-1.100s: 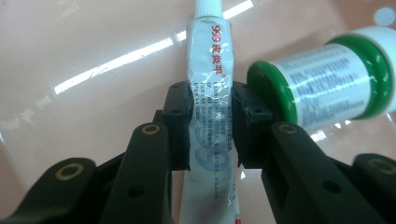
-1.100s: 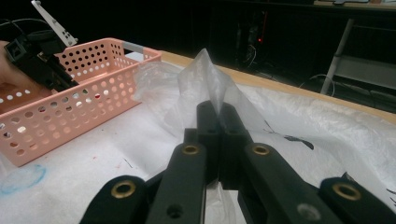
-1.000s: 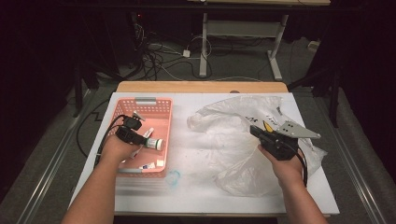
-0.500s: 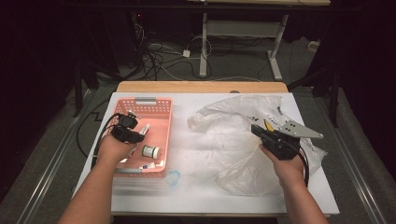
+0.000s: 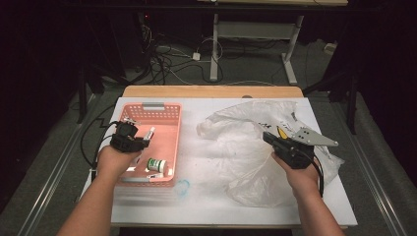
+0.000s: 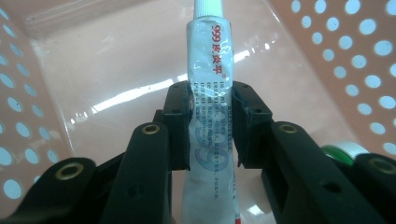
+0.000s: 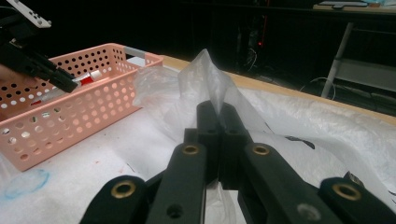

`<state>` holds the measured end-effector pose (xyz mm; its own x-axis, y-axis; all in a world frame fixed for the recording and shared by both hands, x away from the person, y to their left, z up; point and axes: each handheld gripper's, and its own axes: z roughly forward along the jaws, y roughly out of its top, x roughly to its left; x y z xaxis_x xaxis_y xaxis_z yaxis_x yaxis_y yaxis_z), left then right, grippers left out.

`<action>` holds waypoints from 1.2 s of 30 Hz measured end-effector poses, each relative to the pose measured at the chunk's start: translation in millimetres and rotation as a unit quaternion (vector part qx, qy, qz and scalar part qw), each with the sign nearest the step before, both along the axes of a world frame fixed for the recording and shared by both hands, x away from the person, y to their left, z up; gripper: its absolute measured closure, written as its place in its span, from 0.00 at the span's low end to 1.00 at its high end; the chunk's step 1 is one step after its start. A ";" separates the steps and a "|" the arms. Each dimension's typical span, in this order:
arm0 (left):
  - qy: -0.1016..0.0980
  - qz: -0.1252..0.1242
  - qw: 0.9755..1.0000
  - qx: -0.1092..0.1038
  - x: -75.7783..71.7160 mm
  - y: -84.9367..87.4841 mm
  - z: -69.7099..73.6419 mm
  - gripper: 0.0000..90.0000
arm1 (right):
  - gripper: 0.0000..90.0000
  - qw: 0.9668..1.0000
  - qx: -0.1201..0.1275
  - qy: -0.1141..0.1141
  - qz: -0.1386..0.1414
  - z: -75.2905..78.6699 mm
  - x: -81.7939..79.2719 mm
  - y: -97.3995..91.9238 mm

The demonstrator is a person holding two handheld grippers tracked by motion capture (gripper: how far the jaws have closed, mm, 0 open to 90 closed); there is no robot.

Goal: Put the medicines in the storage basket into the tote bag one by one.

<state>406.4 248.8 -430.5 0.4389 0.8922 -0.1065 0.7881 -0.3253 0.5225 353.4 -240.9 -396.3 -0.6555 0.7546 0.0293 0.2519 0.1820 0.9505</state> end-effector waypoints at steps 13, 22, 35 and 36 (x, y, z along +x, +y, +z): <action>-0.064 -0.006 0.997 -0.038 -24.7 3.3 18.2 0.76 | 1.00 1.000 0.002 0.001 0.005 -1.5 -1.1 2.0; -0.096 -0.015 0.994 -0.047 -46.7 0.8 22.8 0.76 | 1.00 1.000 0.003 -0.002 0.004 0.3 -2.4 0.9; -0.140 -0.020 0.987 -0.080 -79.9 6.4 15.9 0.76 | 1.00 1.000 -0.003 -0.003 0.010 0.0 -4.5 4.4; -0.144 -0.019 0.986 -0.087 -82.4 7.0 15.0 0.76 | 1.00 1.000 -0.003 -0.003 0.010 0.1 -4.9 4.8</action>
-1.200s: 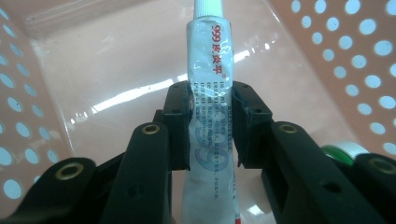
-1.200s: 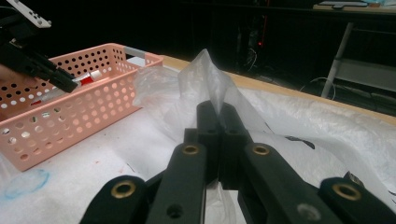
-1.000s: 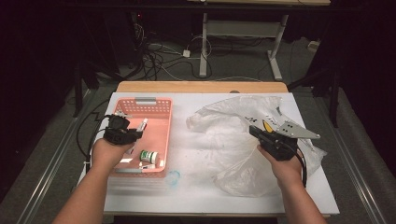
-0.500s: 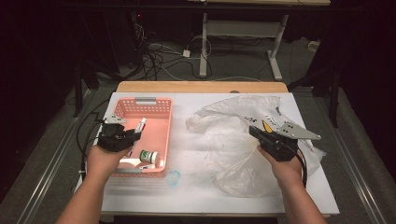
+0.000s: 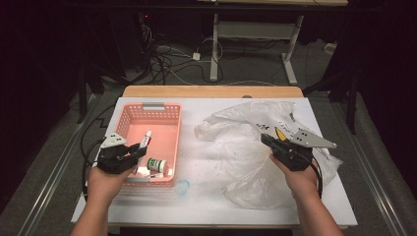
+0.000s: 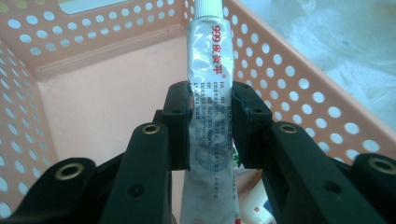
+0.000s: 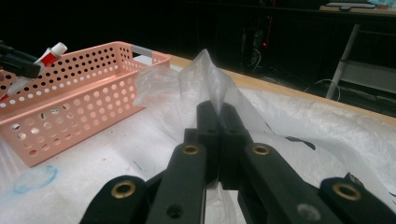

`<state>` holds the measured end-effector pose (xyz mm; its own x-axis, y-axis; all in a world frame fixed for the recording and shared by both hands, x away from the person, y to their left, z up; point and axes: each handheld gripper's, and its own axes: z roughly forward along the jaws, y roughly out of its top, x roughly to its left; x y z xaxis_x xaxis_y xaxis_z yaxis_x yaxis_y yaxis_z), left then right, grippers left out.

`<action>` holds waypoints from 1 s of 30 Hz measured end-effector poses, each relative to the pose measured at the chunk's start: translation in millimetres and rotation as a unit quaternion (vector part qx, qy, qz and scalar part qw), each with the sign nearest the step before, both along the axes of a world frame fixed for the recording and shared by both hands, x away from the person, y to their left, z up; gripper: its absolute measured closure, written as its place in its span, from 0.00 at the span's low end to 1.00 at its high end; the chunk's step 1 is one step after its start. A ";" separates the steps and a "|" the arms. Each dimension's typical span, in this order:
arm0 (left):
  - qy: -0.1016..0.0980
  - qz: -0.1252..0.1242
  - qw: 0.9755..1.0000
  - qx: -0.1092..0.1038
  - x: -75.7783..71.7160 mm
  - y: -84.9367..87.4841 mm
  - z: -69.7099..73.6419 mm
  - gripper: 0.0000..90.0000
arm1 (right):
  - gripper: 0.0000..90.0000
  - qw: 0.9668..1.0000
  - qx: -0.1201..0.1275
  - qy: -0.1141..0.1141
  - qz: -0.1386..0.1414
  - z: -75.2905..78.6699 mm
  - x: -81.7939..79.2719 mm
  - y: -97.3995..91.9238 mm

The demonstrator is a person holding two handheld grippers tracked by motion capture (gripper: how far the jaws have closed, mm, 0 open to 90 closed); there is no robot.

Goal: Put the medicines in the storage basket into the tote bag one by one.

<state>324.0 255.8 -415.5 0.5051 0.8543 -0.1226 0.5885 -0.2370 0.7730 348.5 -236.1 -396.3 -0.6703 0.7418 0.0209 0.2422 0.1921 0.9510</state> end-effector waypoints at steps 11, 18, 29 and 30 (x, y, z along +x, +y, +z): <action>-0.013 -0.010 1.000 -0.015 -6.5 -7.5 -2.2 0.76 | 1.00 1.000 -0.001 -0.004 -0.003 1.8 -1.9 -1.0; -0.011 -0.023 1.000 -0.018 -6.0 -17.9 -3.3 0.76 | 1.00 1.000 0.001 -0.007 0.000 3.2 -2.8 -3.0; -0.039 -0.044 0.998 -0.031 -13.5 -34.1 13.2 0.76 | 1.00 1.000 0.002 -0.010 0.003 4.5 -4.3 -2.0; -0.041 -0.047 0.997 -0.034 -14.1 -36.1 14.5 0.76 | 1.00 1.000 0.003 -0.011 0.003 4.7 -4.2 -1.9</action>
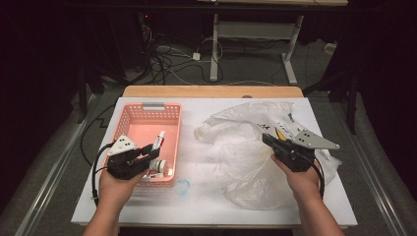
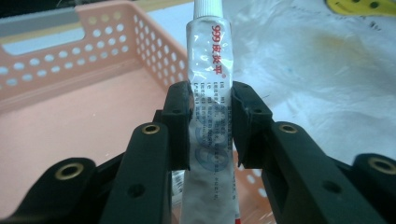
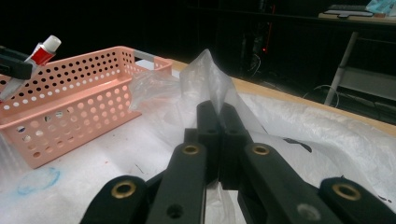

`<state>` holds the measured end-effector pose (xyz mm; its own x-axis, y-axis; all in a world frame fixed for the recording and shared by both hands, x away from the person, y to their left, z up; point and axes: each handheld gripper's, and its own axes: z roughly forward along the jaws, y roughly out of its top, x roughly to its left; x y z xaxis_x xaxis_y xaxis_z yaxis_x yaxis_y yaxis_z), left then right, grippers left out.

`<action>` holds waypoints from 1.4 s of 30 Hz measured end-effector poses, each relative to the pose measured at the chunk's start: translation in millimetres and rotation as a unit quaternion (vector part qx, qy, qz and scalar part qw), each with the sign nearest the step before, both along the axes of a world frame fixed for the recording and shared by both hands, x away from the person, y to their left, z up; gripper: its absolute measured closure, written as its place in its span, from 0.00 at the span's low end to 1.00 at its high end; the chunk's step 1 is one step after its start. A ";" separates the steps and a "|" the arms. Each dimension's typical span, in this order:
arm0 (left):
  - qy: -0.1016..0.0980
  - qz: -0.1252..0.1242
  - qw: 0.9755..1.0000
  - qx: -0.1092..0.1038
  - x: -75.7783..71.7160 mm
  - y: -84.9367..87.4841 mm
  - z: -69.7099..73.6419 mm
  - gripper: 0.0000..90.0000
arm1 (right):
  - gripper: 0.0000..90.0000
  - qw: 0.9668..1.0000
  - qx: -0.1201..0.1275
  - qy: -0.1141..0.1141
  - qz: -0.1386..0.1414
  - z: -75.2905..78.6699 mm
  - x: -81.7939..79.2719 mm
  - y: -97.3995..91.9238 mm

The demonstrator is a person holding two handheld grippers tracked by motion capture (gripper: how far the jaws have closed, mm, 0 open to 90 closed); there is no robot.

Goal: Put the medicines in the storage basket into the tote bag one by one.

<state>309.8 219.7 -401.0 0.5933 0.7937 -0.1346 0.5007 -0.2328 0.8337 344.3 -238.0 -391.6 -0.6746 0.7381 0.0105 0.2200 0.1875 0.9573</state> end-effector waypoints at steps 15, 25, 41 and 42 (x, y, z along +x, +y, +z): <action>-0.005 -0.052 0.999 -0.010 -4.4 -30.5 6.7 0.76 | 1.00 1.000 -0.002 -0.009 0.008 4.9 -6.4 2.8; -0.011 -0.085 0.996 -0.017 -6.4 -53.3 10.8 0.76 | 1.00 1.000 -0.004 -0.014 0.010 6.4 -12.9 0.6; -0.008 -0.142 0.990 -0.011 -3.9 -110.1 5.4 0.76 | 1.00 1.000 -0.004 -0.026 0.016 11.9 -20.8 2.1; -0.008 -0.144 0.990 -0.011 -3.1 -112.9 4.9 0.76 | 1.00 1.000 -0.004 -0.026 0.016 12.1 -21.1 2.2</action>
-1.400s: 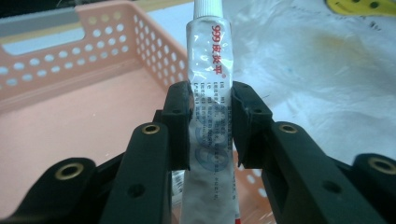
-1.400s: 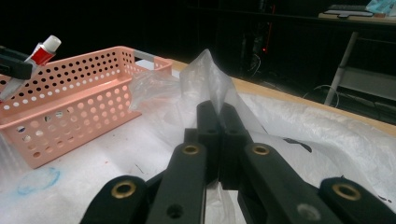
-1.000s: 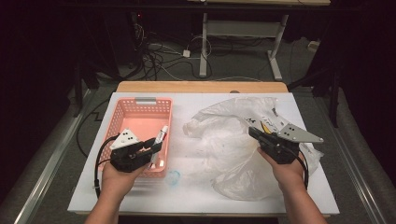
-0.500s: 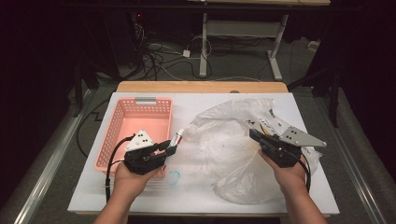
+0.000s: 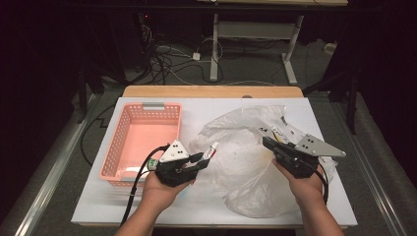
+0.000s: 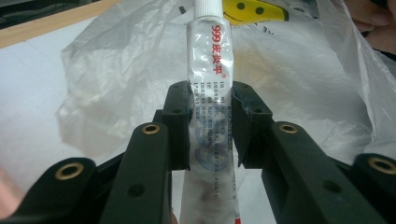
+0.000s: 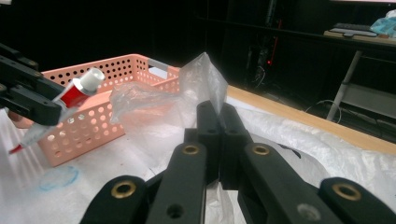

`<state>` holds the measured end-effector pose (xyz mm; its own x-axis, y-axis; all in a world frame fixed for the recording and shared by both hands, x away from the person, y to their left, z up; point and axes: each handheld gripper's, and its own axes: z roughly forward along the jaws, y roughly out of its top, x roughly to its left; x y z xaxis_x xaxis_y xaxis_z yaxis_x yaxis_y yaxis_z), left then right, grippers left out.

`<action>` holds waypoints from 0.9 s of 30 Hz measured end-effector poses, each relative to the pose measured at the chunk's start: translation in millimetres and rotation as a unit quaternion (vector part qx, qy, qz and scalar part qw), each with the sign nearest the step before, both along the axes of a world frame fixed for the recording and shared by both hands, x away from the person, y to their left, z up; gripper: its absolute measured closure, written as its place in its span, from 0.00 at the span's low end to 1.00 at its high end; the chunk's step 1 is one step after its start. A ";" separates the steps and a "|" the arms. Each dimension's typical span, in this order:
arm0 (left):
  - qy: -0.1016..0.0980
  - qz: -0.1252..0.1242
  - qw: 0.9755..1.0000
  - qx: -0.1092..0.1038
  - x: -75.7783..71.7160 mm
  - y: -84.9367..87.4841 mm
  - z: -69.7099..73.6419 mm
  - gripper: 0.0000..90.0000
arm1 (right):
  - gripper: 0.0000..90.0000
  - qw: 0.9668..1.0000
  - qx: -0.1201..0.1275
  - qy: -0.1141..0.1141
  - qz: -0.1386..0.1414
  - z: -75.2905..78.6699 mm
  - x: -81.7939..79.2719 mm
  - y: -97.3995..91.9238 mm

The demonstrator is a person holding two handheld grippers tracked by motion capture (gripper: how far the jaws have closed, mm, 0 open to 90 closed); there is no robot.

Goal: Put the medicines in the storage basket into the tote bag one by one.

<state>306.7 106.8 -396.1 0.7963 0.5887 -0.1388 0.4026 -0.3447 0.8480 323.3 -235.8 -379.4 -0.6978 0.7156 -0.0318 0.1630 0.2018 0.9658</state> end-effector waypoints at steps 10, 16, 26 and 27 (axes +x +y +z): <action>0.003 -0.002 1.000 0.006 13.1 -23.5 -10.7 0.76 | 1.00 1.000 0.000 -0.004 0.004 2.3 -1.9 1.5; 0.013 -0.007 1.000 0.006 23.1 -34.1 -14.4 0.76 | 1.00 1.000 0.000 -0.005 0.003 2.6 -2.7 1.1; 0.018 -0.013 0.999 0.030 39.1 -61.3 -25.8 0.76 | 1.00 1.000 0.002 -0.009 0.008 3.7 -4.0 3.3; 0.019 -0.013 0.999 0.030 40.8 -64.3 -27.3 0.76 | 1.00 1.000 0.002 -0.008 0.008 3.5 -4.0 3.8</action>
